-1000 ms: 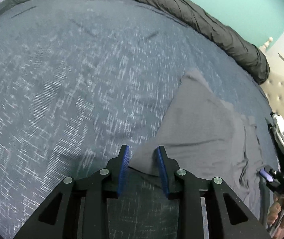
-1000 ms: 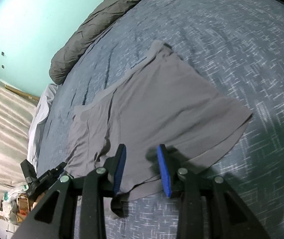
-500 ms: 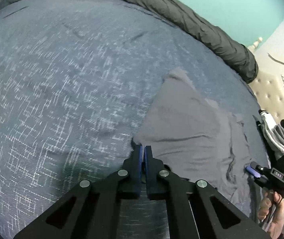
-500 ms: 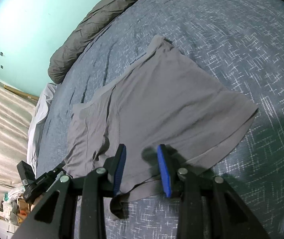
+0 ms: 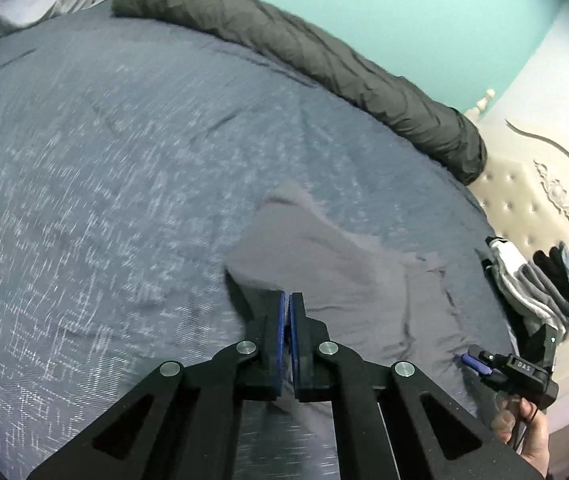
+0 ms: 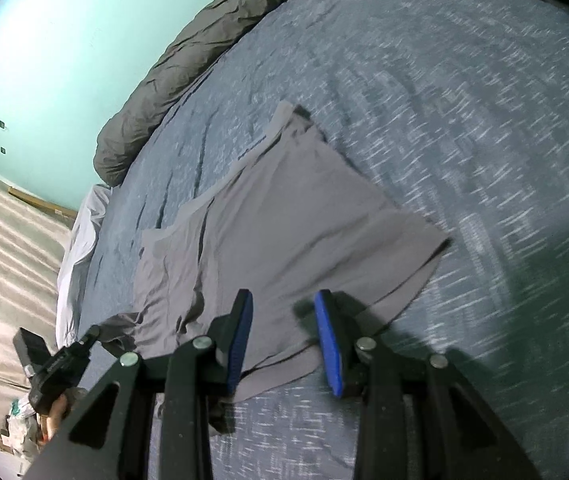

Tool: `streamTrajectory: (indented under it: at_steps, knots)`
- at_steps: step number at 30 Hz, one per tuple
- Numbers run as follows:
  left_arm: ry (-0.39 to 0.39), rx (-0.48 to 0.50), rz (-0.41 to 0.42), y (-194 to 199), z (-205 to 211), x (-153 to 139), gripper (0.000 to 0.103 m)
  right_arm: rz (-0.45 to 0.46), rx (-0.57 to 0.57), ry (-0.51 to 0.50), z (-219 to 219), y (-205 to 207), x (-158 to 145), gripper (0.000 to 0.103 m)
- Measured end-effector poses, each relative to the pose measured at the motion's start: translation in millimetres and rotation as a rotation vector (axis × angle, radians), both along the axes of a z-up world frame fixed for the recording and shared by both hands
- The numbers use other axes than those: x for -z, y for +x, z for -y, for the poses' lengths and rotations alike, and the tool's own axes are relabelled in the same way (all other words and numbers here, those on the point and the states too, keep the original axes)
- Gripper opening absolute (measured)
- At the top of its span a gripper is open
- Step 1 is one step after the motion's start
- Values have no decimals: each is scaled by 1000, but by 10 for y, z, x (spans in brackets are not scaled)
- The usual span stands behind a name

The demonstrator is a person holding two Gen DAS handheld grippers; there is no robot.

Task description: Fold clothes

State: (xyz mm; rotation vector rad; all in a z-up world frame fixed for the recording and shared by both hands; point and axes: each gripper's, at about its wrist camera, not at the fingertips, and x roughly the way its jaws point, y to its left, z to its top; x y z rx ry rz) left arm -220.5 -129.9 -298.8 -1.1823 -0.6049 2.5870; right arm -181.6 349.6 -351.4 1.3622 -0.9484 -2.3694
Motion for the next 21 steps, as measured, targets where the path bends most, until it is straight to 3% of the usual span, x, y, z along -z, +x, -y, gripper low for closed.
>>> streamTrajectory:
  at_steps: [2, 3, 5, 10, 14, 21]
  knots:
    - [-8, 15, -8, -4, -90, -88, 2, 5, 21, 0, -98, 9, -10, 37]
    - [-11, 24, -8, -23, -154, -120, 2, 7, 33, 0, -155, 11, -16, 47]
    - [-22, 42, -6, -120, -341, -170, 2, 6, 58, 10, -269, 25, -45, 58]
    - [-47, 94, 4, -176, -705, -311, 2, 9, 91, 62, -506, 93, -119, 59]
    - [-63, 135, 12, -198, -981, -394, 2, 18, 112, 131, -640, 149, -180, 71]
    - [-85, 212, 19, -286, -1547, -493, 2, 10, 162, 181, -881, 247, -228, 75]
